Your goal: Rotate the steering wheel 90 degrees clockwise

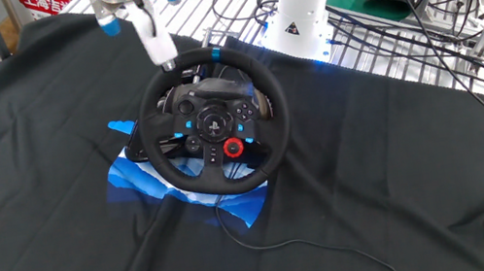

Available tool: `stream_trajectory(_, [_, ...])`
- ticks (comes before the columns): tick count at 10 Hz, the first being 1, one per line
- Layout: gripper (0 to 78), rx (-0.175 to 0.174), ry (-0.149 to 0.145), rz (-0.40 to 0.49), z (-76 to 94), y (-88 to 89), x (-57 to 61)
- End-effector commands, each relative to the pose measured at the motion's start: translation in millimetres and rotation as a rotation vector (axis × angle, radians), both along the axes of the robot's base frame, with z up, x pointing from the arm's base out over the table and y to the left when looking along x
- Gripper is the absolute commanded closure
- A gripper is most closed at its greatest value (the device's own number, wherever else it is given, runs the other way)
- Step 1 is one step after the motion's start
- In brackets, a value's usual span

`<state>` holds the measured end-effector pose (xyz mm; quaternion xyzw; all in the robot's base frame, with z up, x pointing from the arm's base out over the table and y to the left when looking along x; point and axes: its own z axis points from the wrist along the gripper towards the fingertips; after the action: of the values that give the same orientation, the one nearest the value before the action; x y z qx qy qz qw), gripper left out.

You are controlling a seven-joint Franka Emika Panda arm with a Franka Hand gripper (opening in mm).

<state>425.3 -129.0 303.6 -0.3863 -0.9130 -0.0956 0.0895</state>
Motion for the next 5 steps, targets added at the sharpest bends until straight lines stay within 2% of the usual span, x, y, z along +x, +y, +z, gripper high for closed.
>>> stream_trajectory(1, [0.1, 0.099, 0.011, -0.202, -13.6, 0.8, 3.8])
stream_trajectory(5, [0.1, 0.1, 0.005, -0.178, -23.5, 0.6, 5.7])
